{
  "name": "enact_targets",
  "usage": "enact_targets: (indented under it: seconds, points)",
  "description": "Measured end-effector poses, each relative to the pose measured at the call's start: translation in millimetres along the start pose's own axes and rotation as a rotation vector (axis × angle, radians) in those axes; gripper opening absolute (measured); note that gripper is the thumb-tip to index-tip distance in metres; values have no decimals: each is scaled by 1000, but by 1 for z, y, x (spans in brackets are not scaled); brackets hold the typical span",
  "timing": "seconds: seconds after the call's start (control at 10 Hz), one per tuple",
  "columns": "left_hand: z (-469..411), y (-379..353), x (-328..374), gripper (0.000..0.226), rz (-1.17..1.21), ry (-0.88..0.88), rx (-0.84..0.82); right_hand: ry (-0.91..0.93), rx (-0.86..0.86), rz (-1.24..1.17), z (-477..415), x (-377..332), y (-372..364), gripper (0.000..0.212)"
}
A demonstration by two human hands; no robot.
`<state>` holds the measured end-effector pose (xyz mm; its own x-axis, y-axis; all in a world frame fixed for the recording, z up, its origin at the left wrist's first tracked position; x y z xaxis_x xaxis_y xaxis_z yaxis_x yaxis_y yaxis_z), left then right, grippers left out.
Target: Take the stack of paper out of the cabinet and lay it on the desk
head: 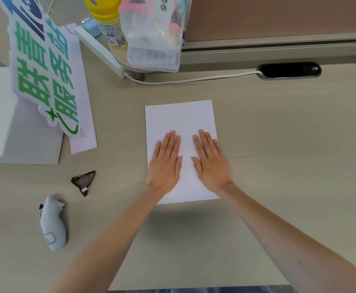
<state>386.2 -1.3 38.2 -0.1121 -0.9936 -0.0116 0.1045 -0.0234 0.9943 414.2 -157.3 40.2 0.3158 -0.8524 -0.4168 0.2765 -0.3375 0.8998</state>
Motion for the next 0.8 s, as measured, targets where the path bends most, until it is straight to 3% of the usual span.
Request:
enact_targets:
  seconds: [0.3, 0.5, 0.6, 0.8]
  points:
    - [-4, 9, -3, 57, -45, -9, -31, -11, -82, -1, -3, -5, 11, 61]
    - [-26, 46, -12, 50, 70, 4, -60, -62, -222, -52, -19, -20, 51, 59]
    - [-26, 75, -12, 28, 285, 114, -57, -102, -138, -185, -19, -32, 84, 41]
    - [-12, 153, -4, 23, 837, 257, 74, -99, 113, -648, -2, -50, 144, 16]
Point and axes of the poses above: each hand's wrist, its own z-axis away from the middle knuckle, its own y-axis out of the back of the hand, x = y × z, the point moved 3 cm from there along -z, towards the middle knuckle, and after that the axes turned 11 degrees about -z, right-handed, at the moved point
